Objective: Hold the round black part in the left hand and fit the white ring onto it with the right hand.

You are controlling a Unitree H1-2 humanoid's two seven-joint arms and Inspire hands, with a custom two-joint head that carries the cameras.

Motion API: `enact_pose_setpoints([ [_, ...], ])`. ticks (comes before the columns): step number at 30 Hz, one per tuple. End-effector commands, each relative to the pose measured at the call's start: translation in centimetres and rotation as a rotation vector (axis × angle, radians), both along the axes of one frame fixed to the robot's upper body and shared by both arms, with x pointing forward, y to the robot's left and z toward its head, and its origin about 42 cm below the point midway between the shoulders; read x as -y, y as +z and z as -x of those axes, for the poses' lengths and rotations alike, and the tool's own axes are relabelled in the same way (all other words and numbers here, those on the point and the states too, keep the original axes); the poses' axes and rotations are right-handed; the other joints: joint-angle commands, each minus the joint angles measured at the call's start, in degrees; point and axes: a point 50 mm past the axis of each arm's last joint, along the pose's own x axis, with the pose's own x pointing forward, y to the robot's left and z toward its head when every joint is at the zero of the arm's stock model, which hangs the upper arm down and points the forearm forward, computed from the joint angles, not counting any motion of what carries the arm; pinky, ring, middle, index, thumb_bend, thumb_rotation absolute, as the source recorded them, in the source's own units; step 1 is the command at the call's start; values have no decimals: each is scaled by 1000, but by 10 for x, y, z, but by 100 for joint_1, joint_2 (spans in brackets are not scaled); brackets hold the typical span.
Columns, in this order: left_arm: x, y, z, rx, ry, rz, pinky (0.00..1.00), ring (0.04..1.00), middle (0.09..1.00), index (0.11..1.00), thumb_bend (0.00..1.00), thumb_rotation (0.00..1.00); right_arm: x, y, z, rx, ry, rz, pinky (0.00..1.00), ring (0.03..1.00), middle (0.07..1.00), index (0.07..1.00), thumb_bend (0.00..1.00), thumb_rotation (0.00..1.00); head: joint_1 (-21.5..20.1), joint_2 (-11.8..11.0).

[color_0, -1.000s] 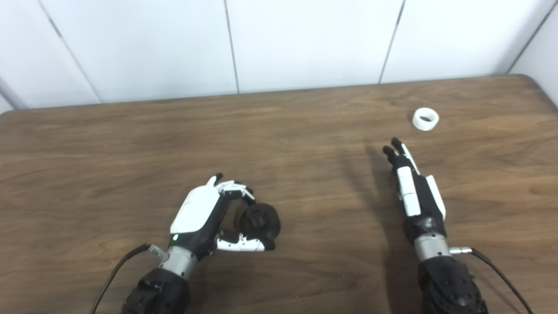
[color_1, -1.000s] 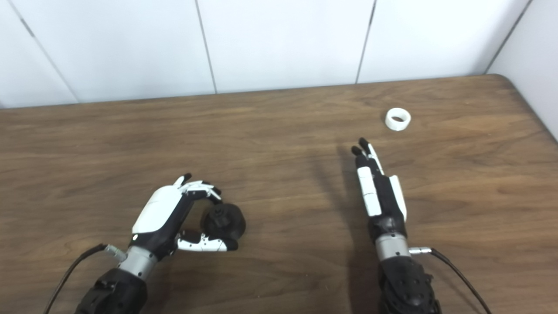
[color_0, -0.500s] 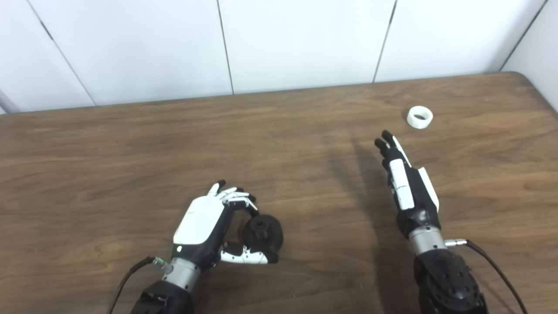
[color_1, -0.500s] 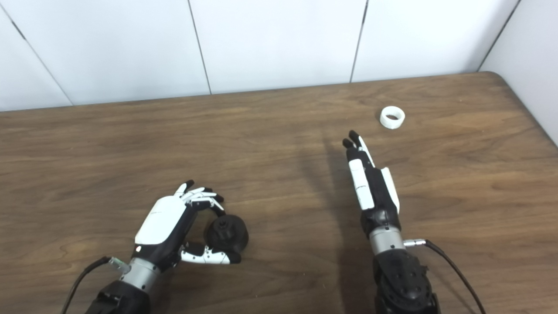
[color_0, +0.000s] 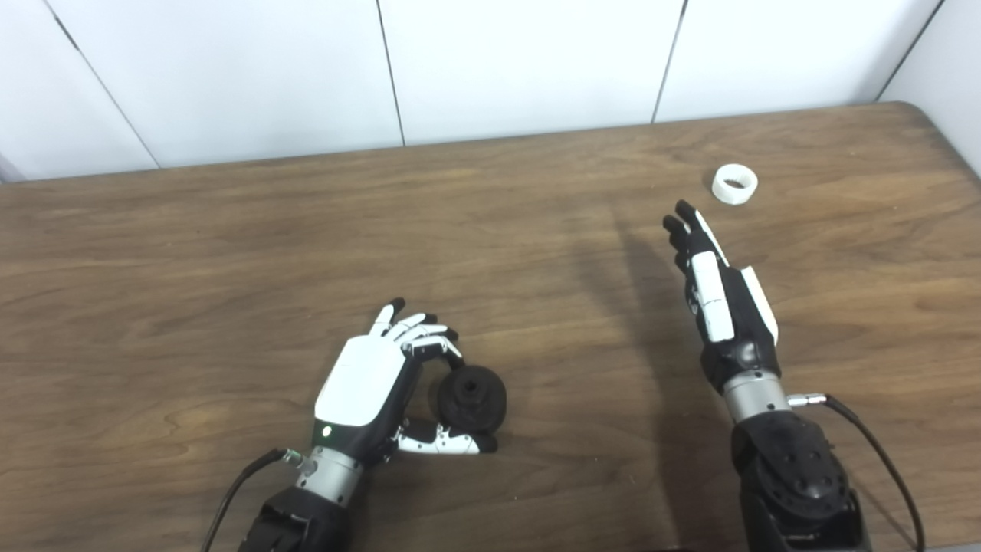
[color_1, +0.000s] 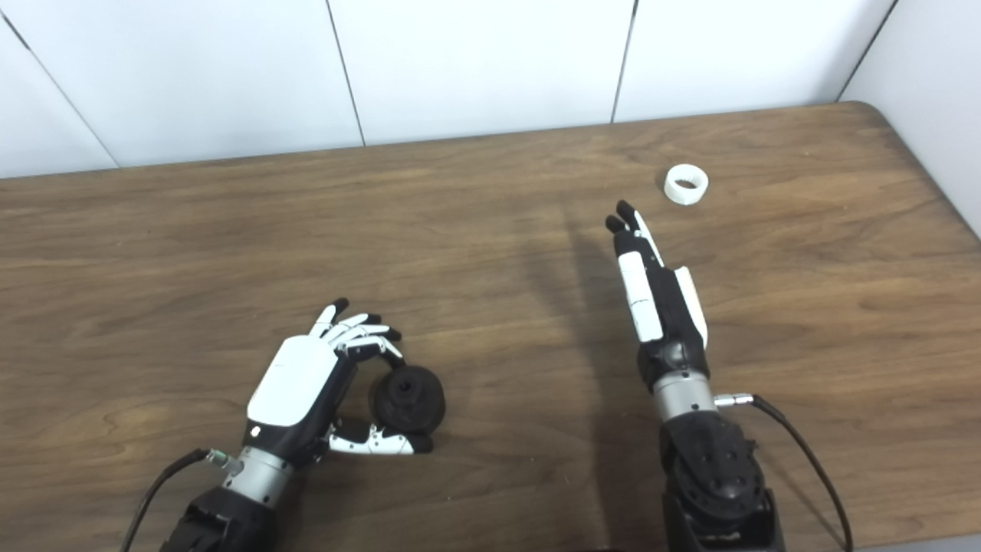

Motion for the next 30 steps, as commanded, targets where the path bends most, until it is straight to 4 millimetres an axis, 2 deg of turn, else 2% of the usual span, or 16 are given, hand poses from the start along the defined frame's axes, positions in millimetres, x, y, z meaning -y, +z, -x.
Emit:
enact_pose_setpoints([
  [1,-2,-9,2,-17,-2,-49,1000,859,763,485,523,54,3,19,-4,75,9,11,997,961,946,960,618,1000,11,0],
  [6,-4,-14,1,-27,9,-52,1000,856,763,485,523,54,9,24,-9,98,-4,44,986,954,946,952,593,1000,11,0],
  [7,-4,-15,1,-27,10,-54,1000,859,765,486,523,54,11,27,-10,110,-26,82,956,943,934,932,558,920,-72,-19],
  [8,-5,-15,1,-27,11,-55,1000,861,766,486,523,54,12,29,-11,118,-42,109,902,920,914,902,541,787,-119,-13],
  [9,-5,-16,1,-27,11,-55,1000,862,767,486,523,54,13,32,-13,128,-68,140,883,913,906,892,535,742,-158,-7],
  [12,-8,-16,1,-33,10,-52,1000,865,769,486,522,53,18,42,-21,156,-135,215,812,846,845,813,651,387,-359,-6],
  [14,-10,-16,1,-34,13,-55,1000,868,771,486,522,54,23,50,-29,172,-155,270,776,816,814,773,698,286,-494,3],
  [18,-16,-16,1,-28,12,-56,1000,864,767,485,523,54,33,64,-44,201,-155,410,749,798,795,747,738,231,-836,-13],
  [21,-20,-17,1,-23,8,-57,1000,861,764,485,523,54,39,72,-55,205,-172,472,831,829,791,718,777,181,-1054,-24],
  [23,-23,-17,2,-26,8,-62,1000,862,765,485,523,54,44,78,-62,198,-182,534,860,846,805,715,787,186,-1155,-28],
  [30,-30,-18,2,-43,13,-61,1000,862,765,485,523,54,64,95,-90,168,-205,699,835,857,836,728,795,211,-1323,-47],
])
